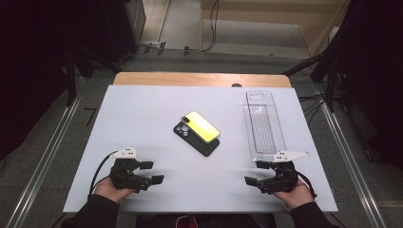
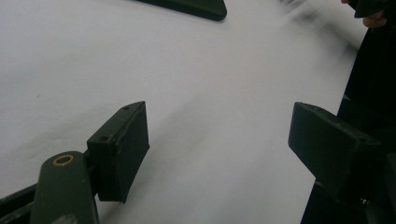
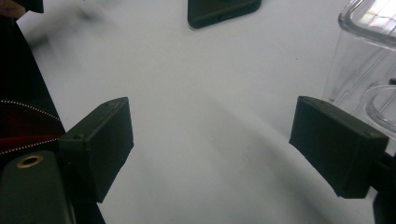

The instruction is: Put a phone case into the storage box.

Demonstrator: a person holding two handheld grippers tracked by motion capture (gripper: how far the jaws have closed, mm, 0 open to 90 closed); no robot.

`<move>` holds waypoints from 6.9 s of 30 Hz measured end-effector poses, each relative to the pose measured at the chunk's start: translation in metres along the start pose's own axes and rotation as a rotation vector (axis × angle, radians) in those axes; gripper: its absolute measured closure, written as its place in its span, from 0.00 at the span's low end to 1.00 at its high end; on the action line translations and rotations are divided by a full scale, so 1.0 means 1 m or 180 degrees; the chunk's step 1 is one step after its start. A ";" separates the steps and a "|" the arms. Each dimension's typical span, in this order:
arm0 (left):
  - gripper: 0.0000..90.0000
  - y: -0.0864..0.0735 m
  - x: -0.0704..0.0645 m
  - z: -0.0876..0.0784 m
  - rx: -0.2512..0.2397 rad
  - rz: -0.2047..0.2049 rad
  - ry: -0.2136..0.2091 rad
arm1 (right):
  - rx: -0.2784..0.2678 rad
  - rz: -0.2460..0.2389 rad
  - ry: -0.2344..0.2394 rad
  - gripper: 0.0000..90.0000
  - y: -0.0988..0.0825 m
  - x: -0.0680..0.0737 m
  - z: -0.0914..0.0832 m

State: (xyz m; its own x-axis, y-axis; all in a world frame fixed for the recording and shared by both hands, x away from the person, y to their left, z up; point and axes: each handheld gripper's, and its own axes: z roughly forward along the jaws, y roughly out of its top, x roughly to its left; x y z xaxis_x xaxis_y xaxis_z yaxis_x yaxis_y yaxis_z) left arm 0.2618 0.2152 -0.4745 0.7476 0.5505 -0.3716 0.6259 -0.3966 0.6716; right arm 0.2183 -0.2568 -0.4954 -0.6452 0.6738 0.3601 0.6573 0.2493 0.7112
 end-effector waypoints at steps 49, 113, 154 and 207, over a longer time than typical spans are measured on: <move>0.23 0.000 0.004 -0.006 -0.0151 -0.0021 0.0053 | -0.0006 0.0102 0.0020 0.13 0.004 0.000 0.002; 0.23 0.000 0.005 -0.005 -0.0125 -0.0028 0.0047 | 0.0139 -0.0282 0.0267 0.13 0.090 0.038 0.061; 0.23 0.000 0.005 -0.003 -0.0096 -0.0025 0.0047 | 0.0112 -0.0239 0.0155 0.13 0.159 0.011 0.107; 0.23 0.000 0.005 -0.004 -0.0118 -0.0034 0.0006 | 0.0111 -0.0142 -0.0059 0.00 0.188 -0.035 0.165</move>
State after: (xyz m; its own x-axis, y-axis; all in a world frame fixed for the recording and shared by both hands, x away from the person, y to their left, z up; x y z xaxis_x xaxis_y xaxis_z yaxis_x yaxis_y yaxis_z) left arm 0.2647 0.2213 -0.4739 0.7405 0.5558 -0.3778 0.6251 -0.3632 0.6909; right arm 0.4282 -0.1188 -0.4738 -0.6670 0.6743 0.3170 0.6414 0.3033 0.7047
